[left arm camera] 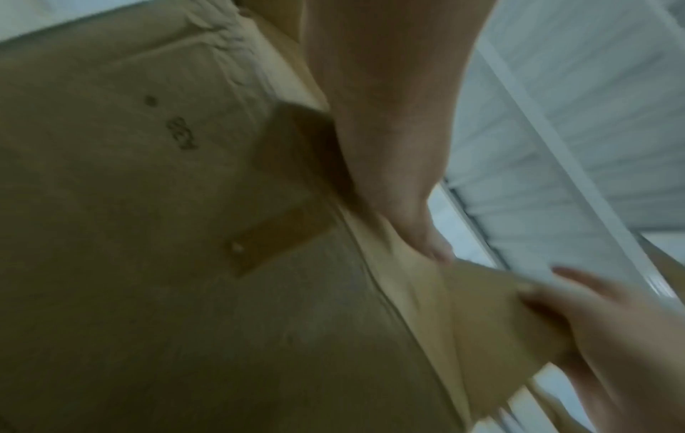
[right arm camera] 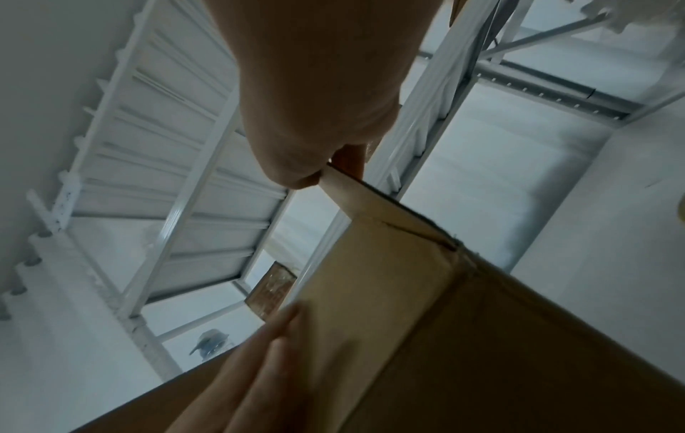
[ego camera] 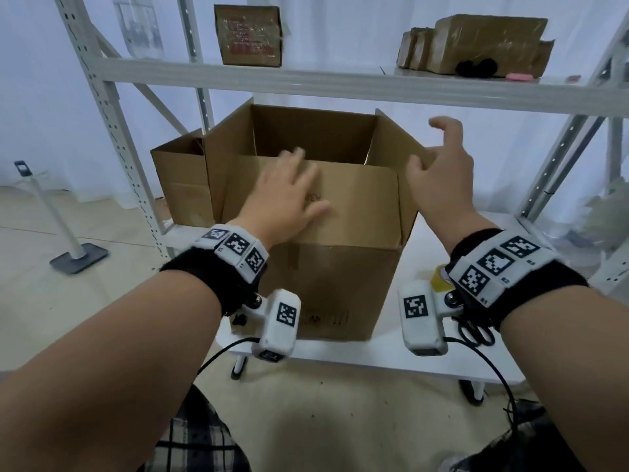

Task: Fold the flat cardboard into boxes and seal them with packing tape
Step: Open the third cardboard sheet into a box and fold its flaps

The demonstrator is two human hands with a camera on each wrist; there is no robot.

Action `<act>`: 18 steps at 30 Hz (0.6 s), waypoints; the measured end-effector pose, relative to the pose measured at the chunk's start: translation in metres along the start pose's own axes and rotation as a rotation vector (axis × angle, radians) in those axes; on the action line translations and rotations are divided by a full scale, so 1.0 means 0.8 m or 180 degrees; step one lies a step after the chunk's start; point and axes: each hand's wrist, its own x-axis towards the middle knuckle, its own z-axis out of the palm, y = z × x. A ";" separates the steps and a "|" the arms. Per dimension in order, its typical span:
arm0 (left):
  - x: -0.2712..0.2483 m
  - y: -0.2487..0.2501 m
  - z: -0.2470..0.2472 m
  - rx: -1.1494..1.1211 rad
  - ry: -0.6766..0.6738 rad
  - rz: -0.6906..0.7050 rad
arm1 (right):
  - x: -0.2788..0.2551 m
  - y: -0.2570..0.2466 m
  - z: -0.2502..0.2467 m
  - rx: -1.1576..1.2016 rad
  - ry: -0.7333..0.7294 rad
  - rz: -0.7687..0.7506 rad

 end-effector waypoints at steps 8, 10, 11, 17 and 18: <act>0.003 0.031 0.034 0.0087 -0.1422 0.0079 | -0.007 0.004 0.020 -0.0278 -0.0416 0.0467; 0.006 0.043 0.041 0.0242 -0.1153 0.0126 | -0.003 0.012 0.016 -0.0308 -0.0340 0.0483; 0.010 0.049 0.045 0.0291 -0.1075 0.0151 | -0.002 0.014 0.013 -0.0300 -0.0298 0.0478; 0.015 0.061 0.049 0.0032 -0.0867 0.0282 | -0.008 0.022 0.008 -0.0078 -0.0433 0.0736; 0.014 0.060 0.044 -0.0133 -0.0807 0.0318 | -0.010 0.022 0.011 -0.0129 -0.0497 0.0825</act>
